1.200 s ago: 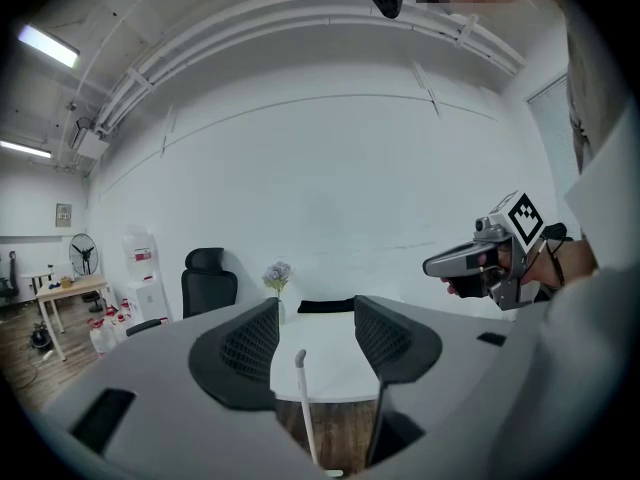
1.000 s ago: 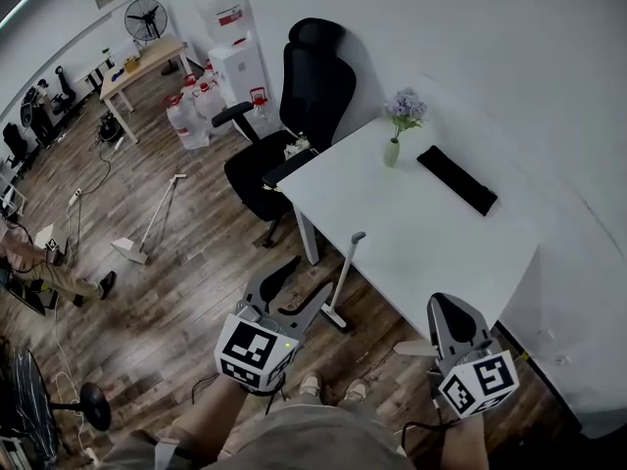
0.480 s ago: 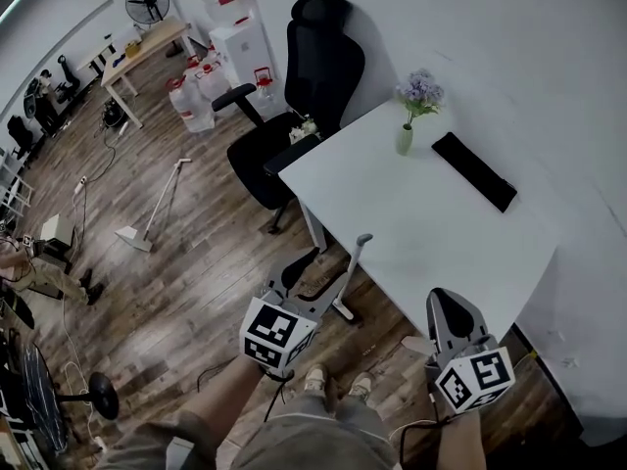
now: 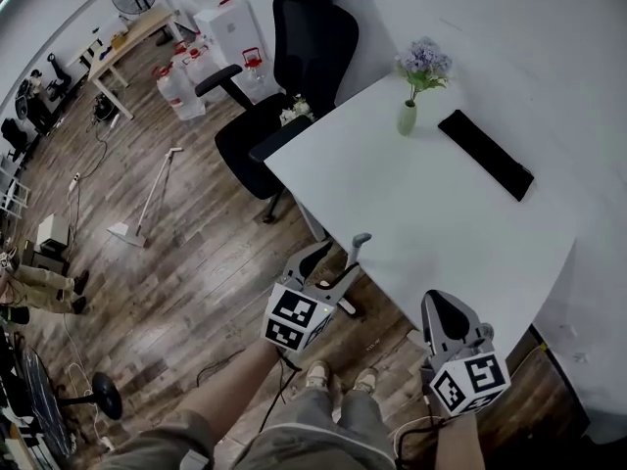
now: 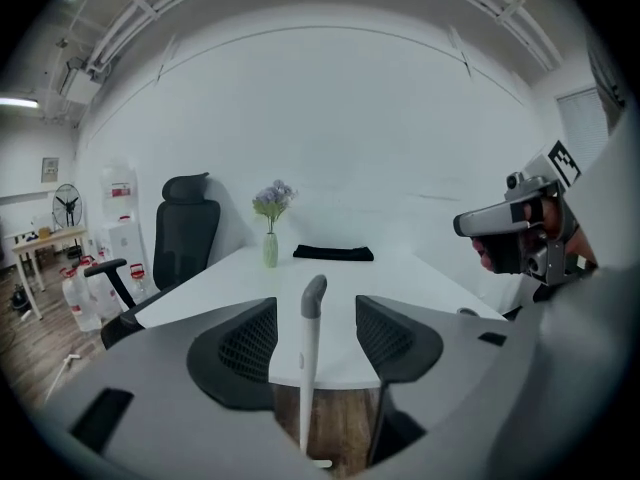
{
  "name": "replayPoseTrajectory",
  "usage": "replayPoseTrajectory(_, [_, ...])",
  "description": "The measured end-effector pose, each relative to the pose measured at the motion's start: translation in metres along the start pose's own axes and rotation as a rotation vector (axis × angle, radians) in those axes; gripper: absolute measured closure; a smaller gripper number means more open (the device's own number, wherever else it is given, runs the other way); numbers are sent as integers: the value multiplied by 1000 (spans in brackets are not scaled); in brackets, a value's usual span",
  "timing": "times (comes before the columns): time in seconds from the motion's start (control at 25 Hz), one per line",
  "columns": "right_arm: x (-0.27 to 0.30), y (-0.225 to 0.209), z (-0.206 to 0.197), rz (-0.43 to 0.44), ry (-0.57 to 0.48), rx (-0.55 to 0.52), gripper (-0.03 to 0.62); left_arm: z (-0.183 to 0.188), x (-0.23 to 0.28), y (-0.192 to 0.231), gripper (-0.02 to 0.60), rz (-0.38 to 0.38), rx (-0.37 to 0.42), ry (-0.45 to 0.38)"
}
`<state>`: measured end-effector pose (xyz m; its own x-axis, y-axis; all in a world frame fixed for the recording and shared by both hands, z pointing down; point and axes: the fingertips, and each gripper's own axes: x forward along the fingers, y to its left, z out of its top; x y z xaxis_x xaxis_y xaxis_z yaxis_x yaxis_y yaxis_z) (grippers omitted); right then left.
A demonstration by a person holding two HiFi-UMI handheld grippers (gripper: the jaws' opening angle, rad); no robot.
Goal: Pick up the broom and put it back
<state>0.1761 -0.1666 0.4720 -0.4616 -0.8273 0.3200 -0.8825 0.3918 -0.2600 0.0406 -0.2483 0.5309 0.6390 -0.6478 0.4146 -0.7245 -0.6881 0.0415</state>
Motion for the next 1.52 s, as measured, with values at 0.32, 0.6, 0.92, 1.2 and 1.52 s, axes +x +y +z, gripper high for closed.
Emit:
replayPoseTrajectory(0.32, [30, -11, -54, 15, 38, -23, 560, -58, 51, 7, 316, -28, -39, 20])
replayPoseTrajectory(0.6, [39, -21, -80, 4, 24, -16, 560, -84, 79, 9, 317, -40, -44, 7])
replayPoseTrajectory(0.92, [32, -30, -98, -11, 19, 10, 560, -90, 87, 12, 459, -17, -37, -21])
replayPoseTrajectory(1.2, [12, -34, -87, -30, 30, 13, 560, -97, 73, 4, 466, -27, 5, 51])
replayPoseTrajectory(1.52, [-24, -17, -39, -45, 23, -23, 560, -94, 5, 3, 468, 53, -52, 76])
